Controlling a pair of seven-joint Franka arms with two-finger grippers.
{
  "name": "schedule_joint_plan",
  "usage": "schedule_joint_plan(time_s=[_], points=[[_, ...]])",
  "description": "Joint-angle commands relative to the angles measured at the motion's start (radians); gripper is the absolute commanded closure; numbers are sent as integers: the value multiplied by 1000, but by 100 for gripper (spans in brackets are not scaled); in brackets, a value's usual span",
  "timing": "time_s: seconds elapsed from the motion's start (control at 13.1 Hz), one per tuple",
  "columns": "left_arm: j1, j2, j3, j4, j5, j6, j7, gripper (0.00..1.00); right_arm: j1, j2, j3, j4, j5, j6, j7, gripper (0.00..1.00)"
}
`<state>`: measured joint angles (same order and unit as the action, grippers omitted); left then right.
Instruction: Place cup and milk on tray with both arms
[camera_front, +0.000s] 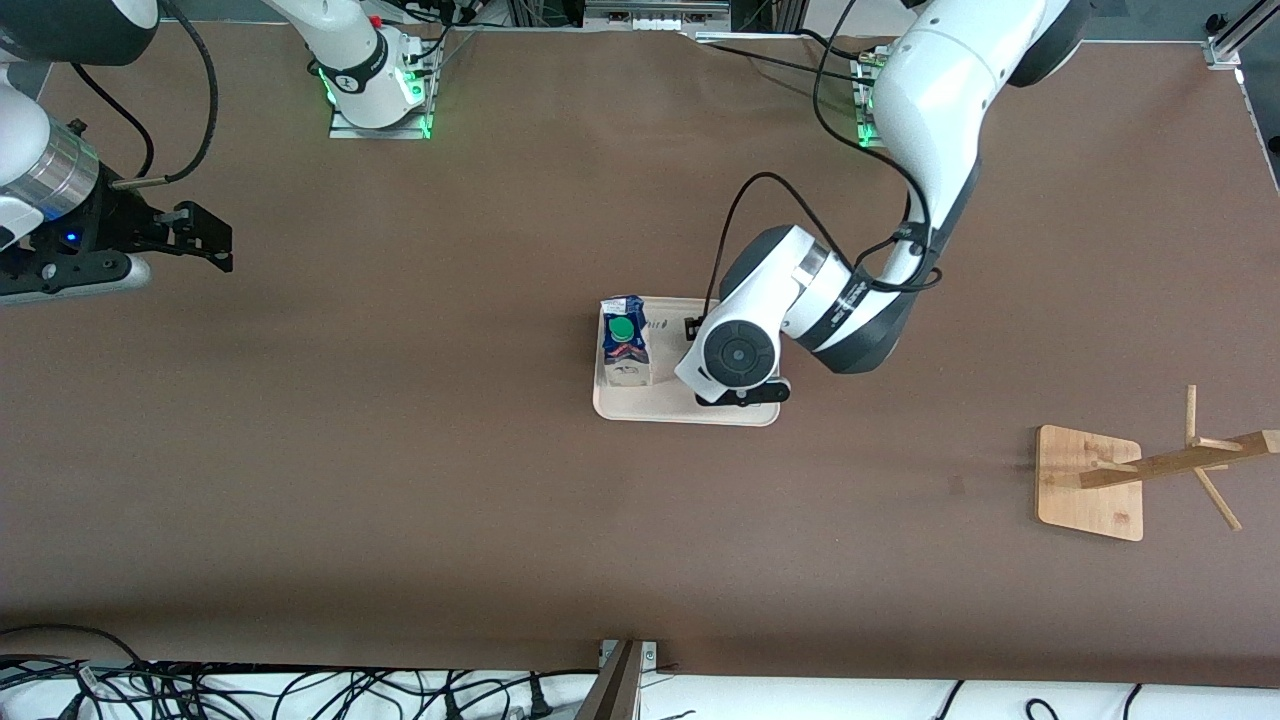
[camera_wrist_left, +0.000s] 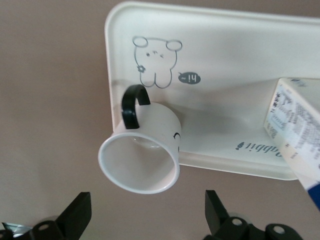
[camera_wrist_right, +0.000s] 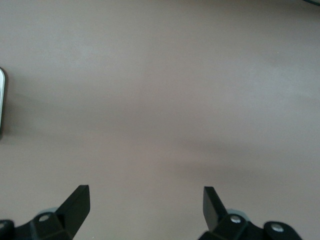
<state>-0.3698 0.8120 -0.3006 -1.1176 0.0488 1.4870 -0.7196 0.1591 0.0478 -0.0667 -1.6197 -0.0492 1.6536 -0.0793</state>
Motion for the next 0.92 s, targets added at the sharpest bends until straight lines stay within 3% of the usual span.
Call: schedule_joint_plan(time_s=[0.0,0.53,0.84], points=[[8,-132,-6,-30,90,-21,35,0,-9,7,5,20,-15,-15,4,0],[179,-326,-12,-62,77,-115,282,0,-7,6,5,21,-15,-15,4,0],[279,-405,-6,-64,77,-183,540,0,-7,6,5,20,-15,-14,4,0]])
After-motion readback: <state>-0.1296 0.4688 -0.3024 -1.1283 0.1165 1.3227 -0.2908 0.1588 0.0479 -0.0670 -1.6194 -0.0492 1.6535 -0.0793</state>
